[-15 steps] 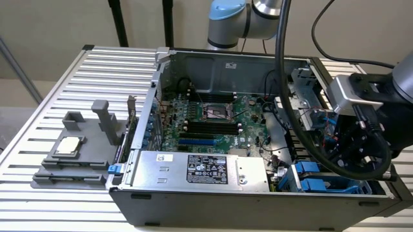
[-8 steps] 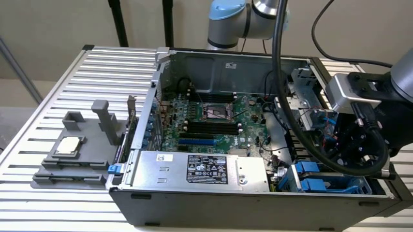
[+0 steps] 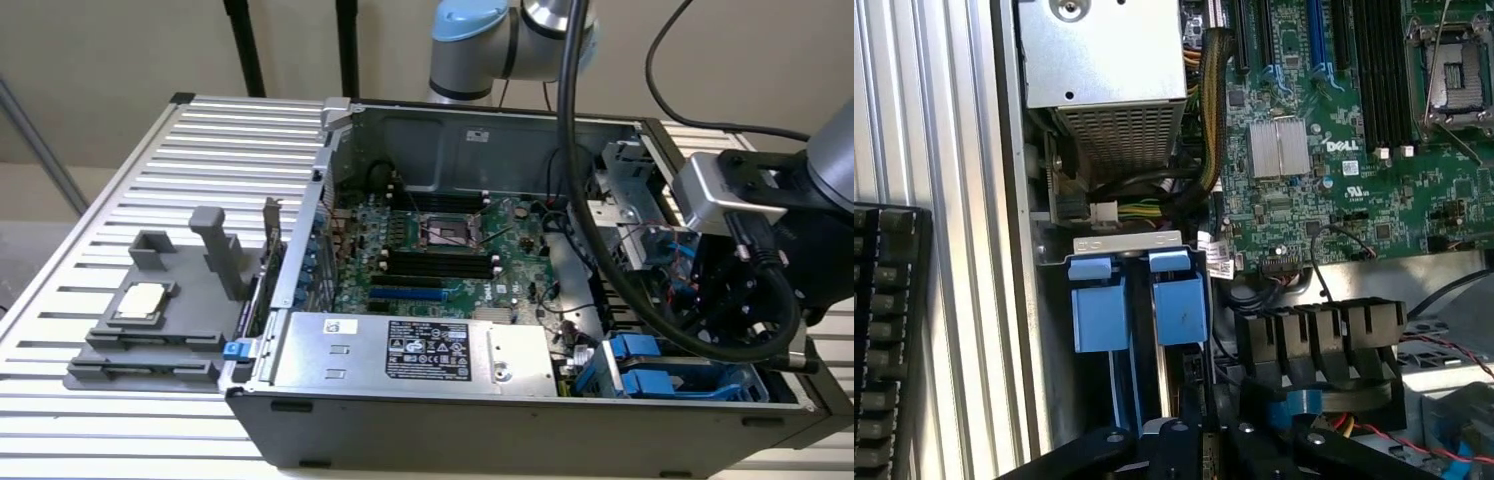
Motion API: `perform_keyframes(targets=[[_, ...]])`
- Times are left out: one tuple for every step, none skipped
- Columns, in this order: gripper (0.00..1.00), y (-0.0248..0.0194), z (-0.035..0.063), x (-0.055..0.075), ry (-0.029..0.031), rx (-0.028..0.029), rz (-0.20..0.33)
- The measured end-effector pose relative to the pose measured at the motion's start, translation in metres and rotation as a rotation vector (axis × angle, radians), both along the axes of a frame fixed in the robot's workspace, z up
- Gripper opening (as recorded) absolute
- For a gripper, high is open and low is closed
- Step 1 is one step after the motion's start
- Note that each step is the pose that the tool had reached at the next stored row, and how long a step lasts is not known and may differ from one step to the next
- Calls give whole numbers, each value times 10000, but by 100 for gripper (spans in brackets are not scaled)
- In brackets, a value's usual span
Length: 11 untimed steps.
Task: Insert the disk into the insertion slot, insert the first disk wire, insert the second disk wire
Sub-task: 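Insert the first disk wire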
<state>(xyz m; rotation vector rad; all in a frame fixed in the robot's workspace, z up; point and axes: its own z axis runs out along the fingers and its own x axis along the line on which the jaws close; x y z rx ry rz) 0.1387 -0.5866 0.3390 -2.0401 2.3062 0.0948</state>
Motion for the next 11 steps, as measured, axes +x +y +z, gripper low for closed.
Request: perform_keyframes(targets=[[16, 1, -1, 0, -4, -3, -7], [16, 2, -2, 0, -9, -6, -14], [16, 2, -2, 0, -14, -10, -21], [16, 3, -4, 0, -19, -13, -26], [16, 3, -6, -1, -27, -21, -32], [16, 3, -7, -1, -34, -29, -38], [16, 3, -9, -1, -44, -40, -43], [16, 3, -12, -2, -54, -52, -48], [16, 4, -15, -4, -65, -66, -53], [16, 4, -18, -5, -77, -81, -56], [16, 5, -22, -7, -89, -97, -58]])
